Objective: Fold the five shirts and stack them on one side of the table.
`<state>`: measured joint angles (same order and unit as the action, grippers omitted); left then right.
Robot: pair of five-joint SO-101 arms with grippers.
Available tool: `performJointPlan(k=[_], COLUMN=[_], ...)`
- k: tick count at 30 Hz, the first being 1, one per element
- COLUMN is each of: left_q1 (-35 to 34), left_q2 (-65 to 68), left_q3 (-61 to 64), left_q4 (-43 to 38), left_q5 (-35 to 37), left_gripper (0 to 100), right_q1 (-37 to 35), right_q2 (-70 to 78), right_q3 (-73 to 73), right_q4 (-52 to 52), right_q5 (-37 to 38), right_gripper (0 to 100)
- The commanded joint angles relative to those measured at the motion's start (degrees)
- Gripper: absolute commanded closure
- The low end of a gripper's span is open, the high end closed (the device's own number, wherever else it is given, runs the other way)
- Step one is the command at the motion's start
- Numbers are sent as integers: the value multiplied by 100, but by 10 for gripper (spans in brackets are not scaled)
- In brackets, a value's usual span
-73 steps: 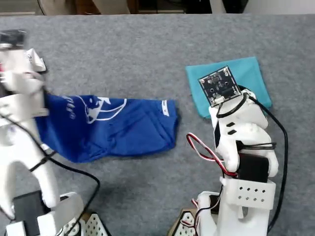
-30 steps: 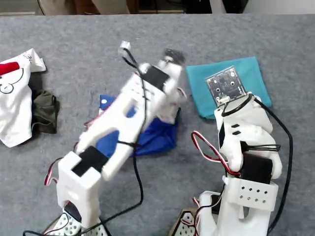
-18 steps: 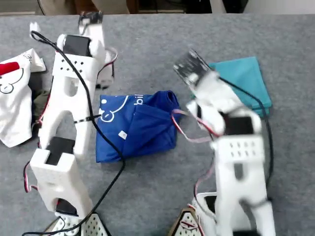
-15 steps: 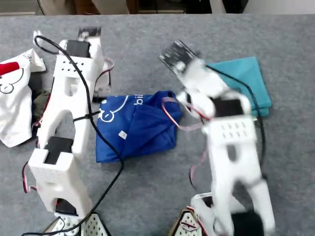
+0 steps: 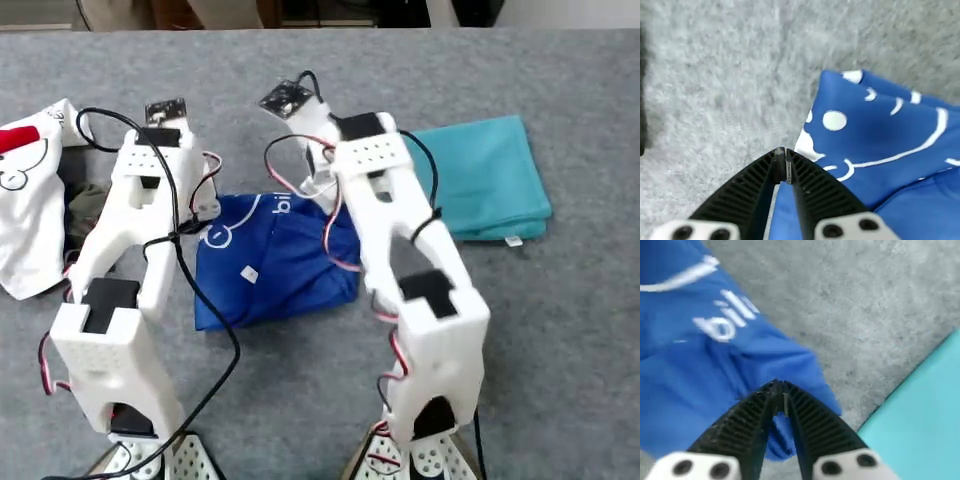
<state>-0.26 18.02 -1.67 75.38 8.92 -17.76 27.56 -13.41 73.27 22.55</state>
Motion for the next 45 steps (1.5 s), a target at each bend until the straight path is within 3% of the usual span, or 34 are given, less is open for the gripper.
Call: performJointPlan(k=[1, 8, 14, 18, 26, 31, 35, 40, 45], left_q1=[9, 44, 0, -26, -229, -782, -1222, -1864, -2057], left_q2=[-215, -259, -286, -374, -2202, -3407, -3934, -4444, -4760], left_q3=[-158, 149, 149, 0, 1204, 2611, 3481, 4035, 4141], left_q4=[-149, -492, -457, 123, 255, -211, -193, -229, 9], left_q5=[44, 44, 26, -255, -686, -747, -1327, -1679, -1925], left_gripper=[981, 981, 981, 981, 981, 981, 981, 981, 981], right_q1=[435, 541, 242, -92, -1051, -1042, -936, -822, -760], right_q2=[523, 1305, 1226, 1059, 1402, 2185, 2545, 2510, 2466], right_q3=[-725, -1877, -2844, -3477, -3785, -3785, -3793, -3864, -3881], right_q4=[35, 176, 1424, 2180, 2180, 1908, 2171, 2620, 2875], right_q5=[-53, -18, -53, -18, -9, -9, -9, 0, 0], right_gripper=[996, 996, 997, 997, 997, 997, 997, 997, 997])
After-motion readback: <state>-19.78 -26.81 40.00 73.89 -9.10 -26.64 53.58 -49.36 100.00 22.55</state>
